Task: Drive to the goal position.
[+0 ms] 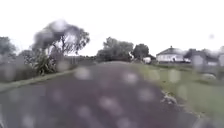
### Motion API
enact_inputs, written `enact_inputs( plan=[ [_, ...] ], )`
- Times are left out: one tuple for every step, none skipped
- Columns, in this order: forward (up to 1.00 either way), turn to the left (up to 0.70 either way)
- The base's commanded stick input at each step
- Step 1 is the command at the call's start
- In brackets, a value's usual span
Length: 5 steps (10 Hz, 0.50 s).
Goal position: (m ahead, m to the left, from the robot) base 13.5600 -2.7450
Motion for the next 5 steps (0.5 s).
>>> enact_inputs(
  plan=[
    [1.0, -0.4],
    [1.0, -0.31],
    [1.0, -0.18],
    [1.0, -0.05],
    [1.0, 0.0]
  ],
)
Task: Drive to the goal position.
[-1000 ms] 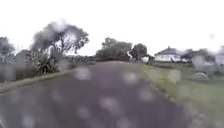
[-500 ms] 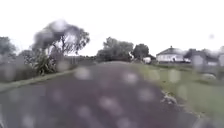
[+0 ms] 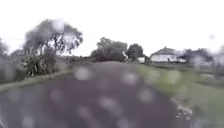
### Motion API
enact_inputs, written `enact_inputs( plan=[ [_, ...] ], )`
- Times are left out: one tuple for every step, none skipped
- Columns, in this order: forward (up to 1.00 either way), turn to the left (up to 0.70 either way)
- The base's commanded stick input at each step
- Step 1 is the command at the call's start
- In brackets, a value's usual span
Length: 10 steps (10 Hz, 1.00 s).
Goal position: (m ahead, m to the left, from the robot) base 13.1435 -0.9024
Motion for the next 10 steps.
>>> enact_inputs(
  plan=[
    [1.0, 0.0],
    [1.0, 0.0],
    [1.0, 0.0],
    [1.0, 0.0],
    [1.0, 0.0],
    [1.0, 0.0],
    [1.0, 0.0],
    [1.0, 0.0],
    [1.0, 0.0],
    [1.0, 0.0]
  ],
)
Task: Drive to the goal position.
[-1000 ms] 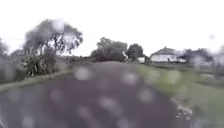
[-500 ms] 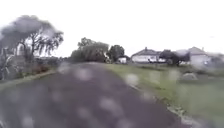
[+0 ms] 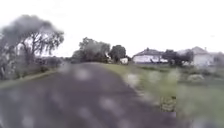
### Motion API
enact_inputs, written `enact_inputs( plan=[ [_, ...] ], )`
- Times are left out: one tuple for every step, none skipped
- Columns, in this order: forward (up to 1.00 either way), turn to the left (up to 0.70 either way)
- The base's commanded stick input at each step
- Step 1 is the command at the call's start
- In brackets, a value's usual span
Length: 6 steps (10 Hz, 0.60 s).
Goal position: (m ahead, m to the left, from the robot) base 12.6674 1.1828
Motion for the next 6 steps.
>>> enact_inputs(
  plan=[
    [1.0, 0.0],
    [1.0, 0.06],
    [1.0, 0.12],
    [1.0, 0.37],
    [1.0, 0.37],
    [1.0, 0.38]
  ],
)
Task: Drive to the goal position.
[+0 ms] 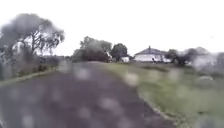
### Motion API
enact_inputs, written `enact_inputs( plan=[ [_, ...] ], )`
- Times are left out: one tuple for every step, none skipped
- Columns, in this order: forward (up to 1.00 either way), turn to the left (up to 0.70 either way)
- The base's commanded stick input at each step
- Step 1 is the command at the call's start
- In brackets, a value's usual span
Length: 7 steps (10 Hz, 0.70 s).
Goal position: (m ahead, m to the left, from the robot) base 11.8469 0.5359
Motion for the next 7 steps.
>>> enact_inputs(
  plan=[
    [1.0, 0.0],
    [1.0, 0.0],
    [1.0, 0.0],
    [1.0, 0.0],
    [1.0, 0.0],
    [1.0, 0.0],
    [1.0, 0.0]
  ],
)
